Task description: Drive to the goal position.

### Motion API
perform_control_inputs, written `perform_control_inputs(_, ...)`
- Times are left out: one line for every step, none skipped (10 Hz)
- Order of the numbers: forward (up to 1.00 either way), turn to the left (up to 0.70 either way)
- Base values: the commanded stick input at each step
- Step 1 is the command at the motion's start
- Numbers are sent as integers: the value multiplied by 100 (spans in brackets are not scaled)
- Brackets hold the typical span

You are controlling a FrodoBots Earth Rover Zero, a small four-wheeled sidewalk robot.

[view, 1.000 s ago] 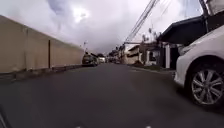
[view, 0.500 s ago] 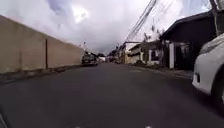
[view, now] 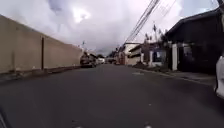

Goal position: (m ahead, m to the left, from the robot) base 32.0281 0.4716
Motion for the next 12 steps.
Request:
perform_control_inputs(100, 0)
perform_control_inputs(100, 0)
perform_control_inputs(100, 0)
perform_control_inputs(100, 0)
perform_control_inputs(100, 0)
perform_control_inputs(100, 0)
perform_control_inputs(100, -7)
perform_control_inputs(100, -22)
perform_control_inputs(100, -27)
perform_control_inputs(100, 0)
perform_control_inputs(100, 0)
perform_control_inputs(100, 0)
